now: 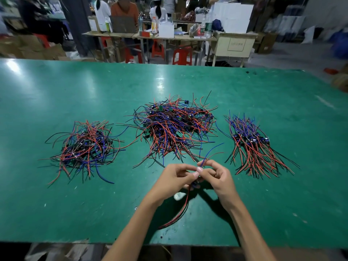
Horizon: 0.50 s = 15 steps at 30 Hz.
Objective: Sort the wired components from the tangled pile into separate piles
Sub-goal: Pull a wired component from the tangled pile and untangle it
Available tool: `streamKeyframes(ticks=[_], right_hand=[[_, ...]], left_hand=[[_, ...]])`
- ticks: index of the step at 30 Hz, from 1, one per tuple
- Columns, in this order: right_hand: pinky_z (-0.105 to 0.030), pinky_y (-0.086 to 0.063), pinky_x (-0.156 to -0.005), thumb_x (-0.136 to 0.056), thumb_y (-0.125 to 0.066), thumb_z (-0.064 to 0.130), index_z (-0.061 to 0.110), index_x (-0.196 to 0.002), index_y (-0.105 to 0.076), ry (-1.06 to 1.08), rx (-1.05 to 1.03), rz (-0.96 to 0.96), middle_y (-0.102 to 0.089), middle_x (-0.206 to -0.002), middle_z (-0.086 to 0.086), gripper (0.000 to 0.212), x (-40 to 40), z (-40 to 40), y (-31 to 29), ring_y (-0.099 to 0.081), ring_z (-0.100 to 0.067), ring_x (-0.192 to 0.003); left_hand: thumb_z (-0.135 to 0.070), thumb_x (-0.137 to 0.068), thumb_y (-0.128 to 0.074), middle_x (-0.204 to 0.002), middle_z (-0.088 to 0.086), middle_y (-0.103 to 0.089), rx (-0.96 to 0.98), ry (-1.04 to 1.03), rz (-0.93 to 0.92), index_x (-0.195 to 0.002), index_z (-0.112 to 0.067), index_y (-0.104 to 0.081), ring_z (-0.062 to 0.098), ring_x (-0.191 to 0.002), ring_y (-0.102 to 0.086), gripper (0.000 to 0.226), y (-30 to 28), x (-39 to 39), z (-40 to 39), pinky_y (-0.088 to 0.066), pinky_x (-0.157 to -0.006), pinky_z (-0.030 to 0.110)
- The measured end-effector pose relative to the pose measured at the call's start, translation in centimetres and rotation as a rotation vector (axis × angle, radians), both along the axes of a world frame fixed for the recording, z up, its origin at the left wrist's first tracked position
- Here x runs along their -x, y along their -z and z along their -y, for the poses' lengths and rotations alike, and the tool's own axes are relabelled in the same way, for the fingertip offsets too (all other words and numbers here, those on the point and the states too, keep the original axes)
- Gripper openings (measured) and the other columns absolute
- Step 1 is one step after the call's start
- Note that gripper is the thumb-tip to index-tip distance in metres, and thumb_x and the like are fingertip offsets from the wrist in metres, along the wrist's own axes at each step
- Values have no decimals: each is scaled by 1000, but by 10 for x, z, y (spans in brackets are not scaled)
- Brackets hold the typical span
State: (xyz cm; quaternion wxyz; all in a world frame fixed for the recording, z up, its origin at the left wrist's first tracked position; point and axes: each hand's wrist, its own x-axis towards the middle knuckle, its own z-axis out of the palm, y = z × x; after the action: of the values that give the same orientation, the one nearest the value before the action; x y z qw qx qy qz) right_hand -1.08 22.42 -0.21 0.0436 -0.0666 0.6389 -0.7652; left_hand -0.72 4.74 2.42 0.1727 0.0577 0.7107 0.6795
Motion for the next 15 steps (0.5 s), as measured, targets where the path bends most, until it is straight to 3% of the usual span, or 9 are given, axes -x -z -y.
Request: streamKeyframes(ticks=[3, 6, 15], right_hand=[[-33, -58, -58, -83, -78, 35, 17, -92, -74, 98, -66, -57, -74, -82, -11, 21, 0, 3, 3, -70, -25, -66], [-32, -58, -67, -86, -73, 32, 22, -87, -75, 195, -208, -105, -73, -92, -6, 11, 3, 6, 8, -69, -18, -70], [-38, -56, -86, -99, -65, 13, 20, -94, -81, 110, -370, -164, -76, -98, 3, 18, 2, 13, 10, -71, -21, -94]], left_hand=[[-5, -96, -66, -92, 17, -77, -102, -32, 18, -121, -8, -69, 25, -79, -74, 26, 6, -2, -5, -62, -77, 33], [-3, -95, -66, -91, 17, -76, -162, -85, 62, -118, -4, -70, 26, -79, -75, 24, 12, -6, -5, -60, -73, 30], [-5, -94, -67, -88, 13, -77, -264, -233, 31, -98, -4, -80, 22, -70, -72, 14, 20, -11, -7, -61, -66, 30]])
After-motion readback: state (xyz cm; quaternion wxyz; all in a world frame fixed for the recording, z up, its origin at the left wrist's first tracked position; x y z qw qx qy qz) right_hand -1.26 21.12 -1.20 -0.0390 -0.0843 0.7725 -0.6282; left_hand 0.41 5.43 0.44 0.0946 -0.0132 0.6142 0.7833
